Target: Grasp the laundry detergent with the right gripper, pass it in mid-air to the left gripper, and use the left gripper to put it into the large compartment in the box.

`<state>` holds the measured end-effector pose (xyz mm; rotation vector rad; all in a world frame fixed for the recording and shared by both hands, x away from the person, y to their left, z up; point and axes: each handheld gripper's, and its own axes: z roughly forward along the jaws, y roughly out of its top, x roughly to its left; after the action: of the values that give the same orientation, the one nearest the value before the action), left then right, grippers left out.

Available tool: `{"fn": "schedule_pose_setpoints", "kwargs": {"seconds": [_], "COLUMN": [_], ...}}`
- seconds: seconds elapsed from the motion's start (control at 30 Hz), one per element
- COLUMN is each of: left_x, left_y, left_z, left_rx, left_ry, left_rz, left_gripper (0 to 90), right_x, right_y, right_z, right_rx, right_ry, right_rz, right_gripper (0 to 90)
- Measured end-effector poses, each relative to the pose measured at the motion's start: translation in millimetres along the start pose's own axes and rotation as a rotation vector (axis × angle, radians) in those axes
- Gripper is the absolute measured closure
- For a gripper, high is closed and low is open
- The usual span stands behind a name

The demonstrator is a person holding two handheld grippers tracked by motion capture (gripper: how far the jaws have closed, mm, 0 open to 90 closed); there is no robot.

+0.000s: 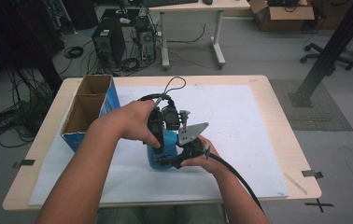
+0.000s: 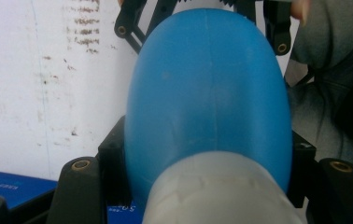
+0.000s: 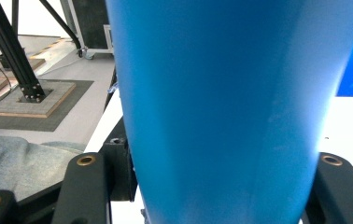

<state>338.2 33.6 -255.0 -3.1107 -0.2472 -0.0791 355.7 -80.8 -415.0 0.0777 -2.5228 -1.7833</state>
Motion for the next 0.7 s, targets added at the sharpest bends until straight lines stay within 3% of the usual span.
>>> {"fn": "schedule_pose_setpoints", "kwargs": {"seconds": [0.2, 0.3, 0.7], "left_x": [-0.5, -1.8, -2.4], "left_y": [0.2, 0.0, -1.8], "left_z": [-1.5, -1.5, -6.0], "left_rx": [-0.001, -0.002, 0.009], "left_ry": [0.001, -0.006, -0.009], "left_rz": [0.001, -0.004, -0.006], "left_gripper": [38.0, 38.1, 38.1], "right_x": [1.1, 2.4, 4.7], "right_y": [0.4, 1.3, -0.8], "right_z": [-0.3, -1.7, -7.6], "right_rx": [-0.016, -0.038, -0.057], "right_ry": [-0.003, -0.005, -0.025], "right_rz": [-0.001, 0.001, 0.012], "right_gripper": [40.7, 31.8, 27.5]}}
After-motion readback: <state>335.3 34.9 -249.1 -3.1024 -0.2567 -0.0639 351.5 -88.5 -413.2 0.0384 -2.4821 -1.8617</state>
